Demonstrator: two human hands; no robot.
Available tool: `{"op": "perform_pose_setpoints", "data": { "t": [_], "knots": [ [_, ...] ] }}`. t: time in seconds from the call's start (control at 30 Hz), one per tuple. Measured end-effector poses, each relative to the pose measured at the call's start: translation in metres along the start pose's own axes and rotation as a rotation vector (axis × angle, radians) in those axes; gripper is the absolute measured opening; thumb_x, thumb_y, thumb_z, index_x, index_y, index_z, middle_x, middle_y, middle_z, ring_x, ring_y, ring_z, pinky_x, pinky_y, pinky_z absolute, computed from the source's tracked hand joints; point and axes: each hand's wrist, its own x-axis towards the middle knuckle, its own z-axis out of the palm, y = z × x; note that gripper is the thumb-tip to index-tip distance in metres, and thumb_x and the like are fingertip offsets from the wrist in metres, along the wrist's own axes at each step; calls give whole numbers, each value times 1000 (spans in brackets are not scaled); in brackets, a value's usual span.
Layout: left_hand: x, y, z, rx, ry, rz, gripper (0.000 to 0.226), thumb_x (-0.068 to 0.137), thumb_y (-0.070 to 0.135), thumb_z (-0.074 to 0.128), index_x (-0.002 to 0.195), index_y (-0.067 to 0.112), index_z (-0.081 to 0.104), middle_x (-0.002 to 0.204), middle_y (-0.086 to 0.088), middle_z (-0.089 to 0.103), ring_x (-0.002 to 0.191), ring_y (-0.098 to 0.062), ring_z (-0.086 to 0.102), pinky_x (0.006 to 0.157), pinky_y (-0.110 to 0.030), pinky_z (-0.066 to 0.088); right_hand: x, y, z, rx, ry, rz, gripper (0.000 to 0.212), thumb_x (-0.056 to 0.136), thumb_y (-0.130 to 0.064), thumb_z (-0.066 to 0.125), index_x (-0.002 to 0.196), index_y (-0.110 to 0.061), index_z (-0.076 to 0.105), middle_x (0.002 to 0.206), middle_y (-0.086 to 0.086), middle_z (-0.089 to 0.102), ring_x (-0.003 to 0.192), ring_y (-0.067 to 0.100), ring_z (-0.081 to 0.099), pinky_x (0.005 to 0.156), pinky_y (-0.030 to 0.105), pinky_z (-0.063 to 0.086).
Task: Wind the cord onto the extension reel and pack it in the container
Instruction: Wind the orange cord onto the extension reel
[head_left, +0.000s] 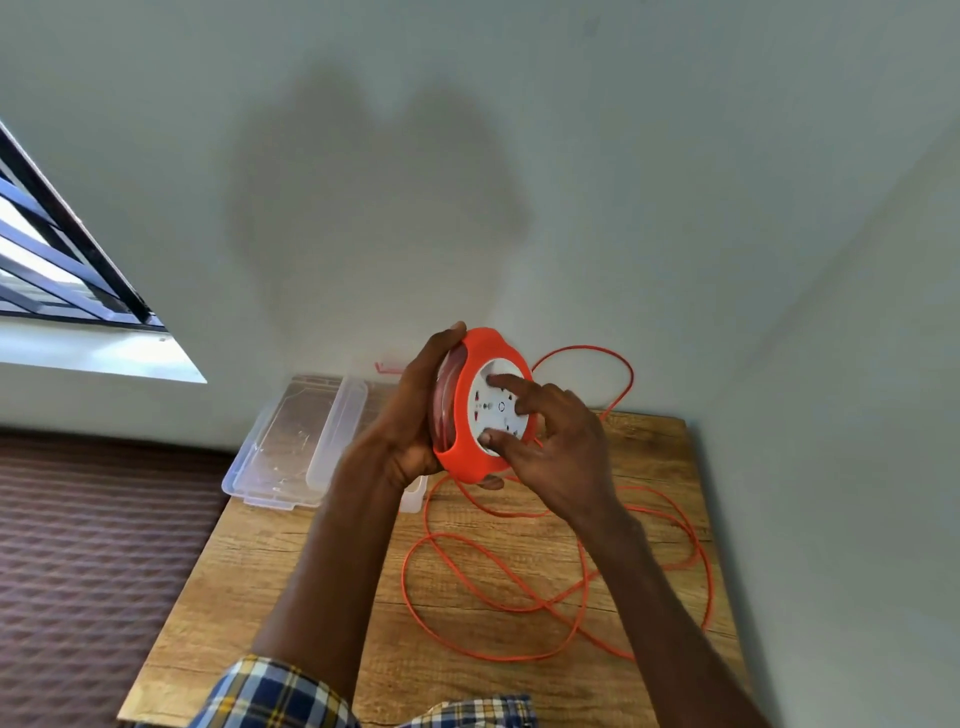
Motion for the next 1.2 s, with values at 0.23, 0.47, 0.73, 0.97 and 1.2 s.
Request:
{"op": "perform_pose_setpoints", "data": {
  "t": [0.23,0.47,0.73,0.97,1.2],
  "knots": [
    [5,-6,13,0,63,55,64,96,69,55,115,14,83,115,-18,78,97,-33,78,84,-46,66,4,-25,7,116,128,312,53,72,-67,66,121,-51,57,71,-22,67,67,-3,65,52,24,51],
    [1,-4,21,221,104,167,71,97,65,51,146,15,61,128,-15,77,115,-33,76,90,-44,64,1,-29,6,584,109,498,48,82,-34,85,125,-43,68,84,-5,77,75,7,73,59,16,53],
    [-3,-7,35,287,33,168,51,97,69,51,107,32,85,117,-9,81,104,-31,77,83,-36,65,7,-27,-5,924,68,732,30,92,-47,72,109,-23,73,71,11,74,45,9,50,42,20,36],
    [9,-10,35,186,136,71,76,94,71,57,142,13,64,130,-20,75,112,-31,75,97,-45,62,3,0,-3,283,80,217,34,102,-40,63,135,-37,58,113,-15,67,103,1,65,74,16,52],
    [7,-4,24,80,92,27,75,100,73,47,145,15,62,113,-14,80,97,-30,78,82,-44,62,-5,10,-3,365,-58,136,58,84,-24,84,133,-41,57,131,-16,56,121,6,57,80,15,51]
  ]
}}
